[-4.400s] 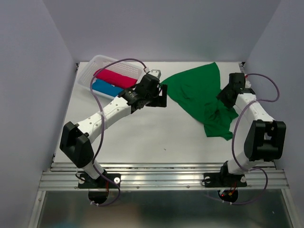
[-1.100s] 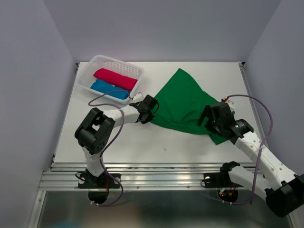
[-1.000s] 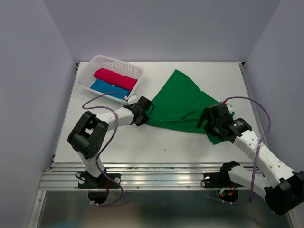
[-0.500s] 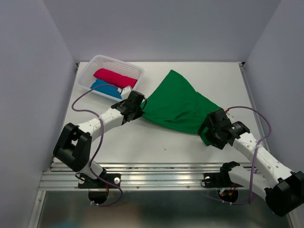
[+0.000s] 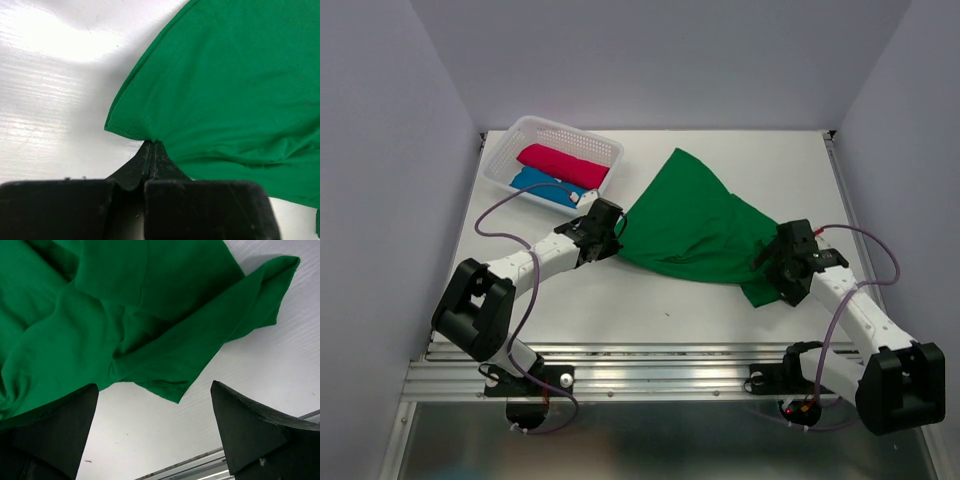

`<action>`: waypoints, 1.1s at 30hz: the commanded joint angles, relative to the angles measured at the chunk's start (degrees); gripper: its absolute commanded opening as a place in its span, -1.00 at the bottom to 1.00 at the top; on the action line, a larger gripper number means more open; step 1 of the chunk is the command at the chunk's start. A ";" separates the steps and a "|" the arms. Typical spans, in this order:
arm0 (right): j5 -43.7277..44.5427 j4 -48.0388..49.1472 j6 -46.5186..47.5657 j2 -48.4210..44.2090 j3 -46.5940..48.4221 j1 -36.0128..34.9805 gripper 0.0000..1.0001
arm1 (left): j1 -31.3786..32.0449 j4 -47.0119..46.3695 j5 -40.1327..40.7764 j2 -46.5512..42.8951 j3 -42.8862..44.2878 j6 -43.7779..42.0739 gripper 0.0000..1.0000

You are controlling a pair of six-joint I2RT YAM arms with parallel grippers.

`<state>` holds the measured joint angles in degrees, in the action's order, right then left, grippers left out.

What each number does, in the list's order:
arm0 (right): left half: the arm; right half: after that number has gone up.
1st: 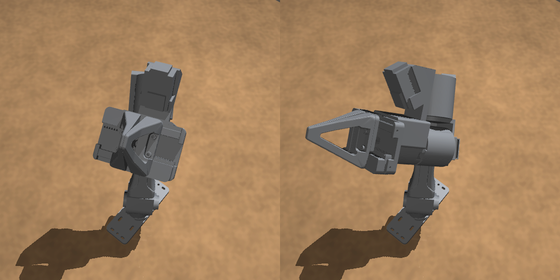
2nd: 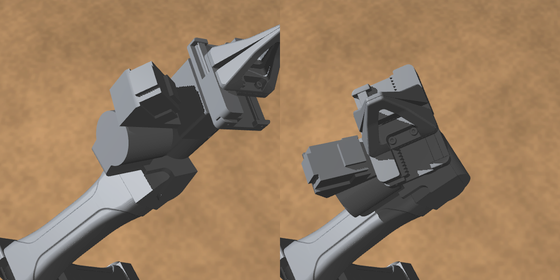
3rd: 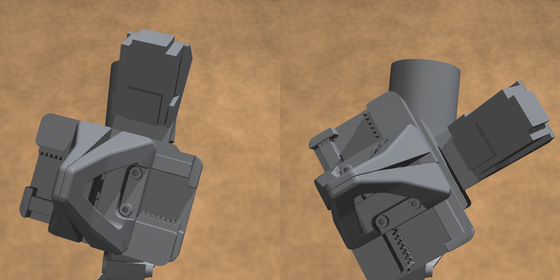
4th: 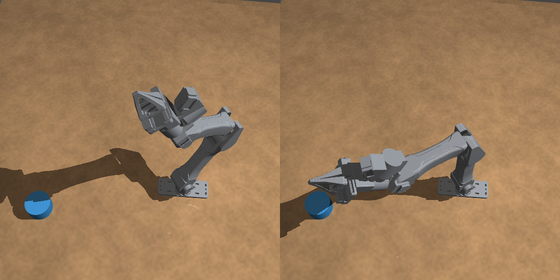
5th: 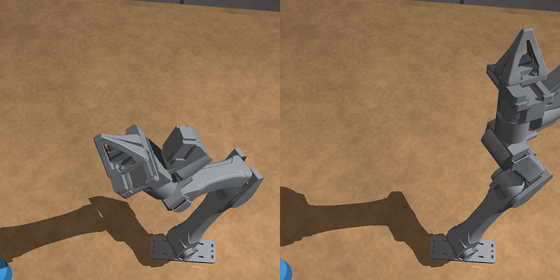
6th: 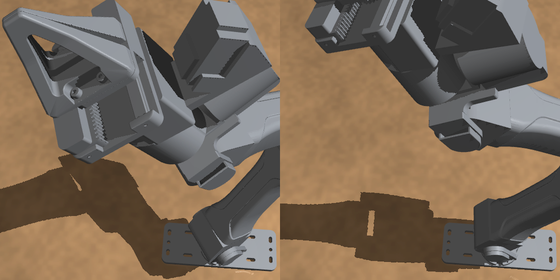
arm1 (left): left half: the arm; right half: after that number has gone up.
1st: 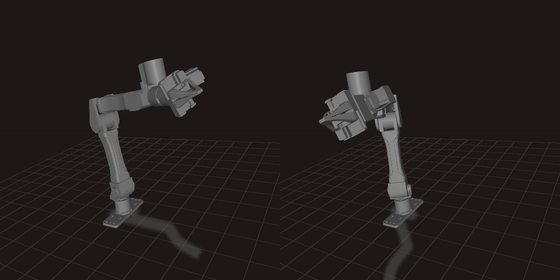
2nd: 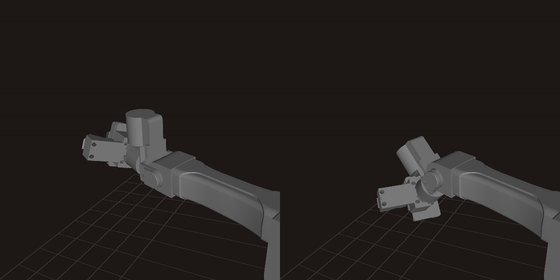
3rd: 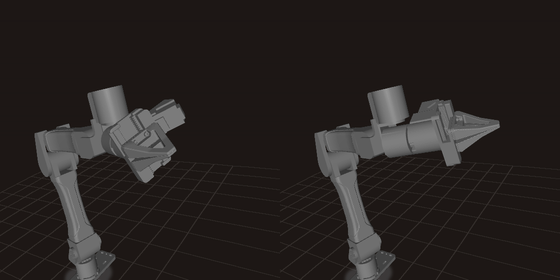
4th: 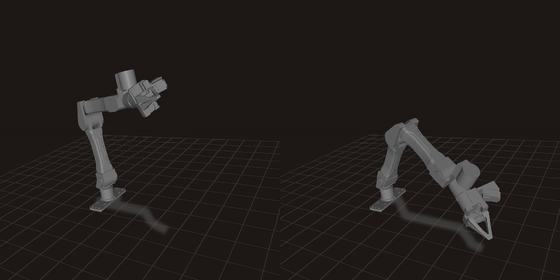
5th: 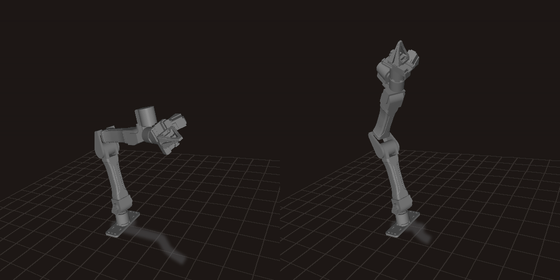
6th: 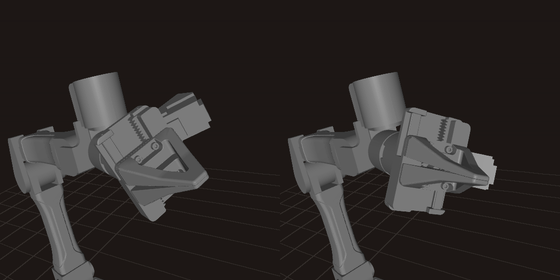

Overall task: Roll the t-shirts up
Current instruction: Flatten out the T-shirt at the center of the board.

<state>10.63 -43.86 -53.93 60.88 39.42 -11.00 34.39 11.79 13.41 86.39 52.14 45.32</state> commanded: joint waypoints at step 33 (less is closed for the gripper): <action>3.26 14.77 8.92 10.82 11.52 10.20 -0.99 | -0.38 2.09 -1.63 6.76 15.60 -2.07 -1.00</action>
<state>10.44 -33.56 -49.58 68.69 37.67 -3.84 34.35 14.13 11.84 90.48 58.72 44.58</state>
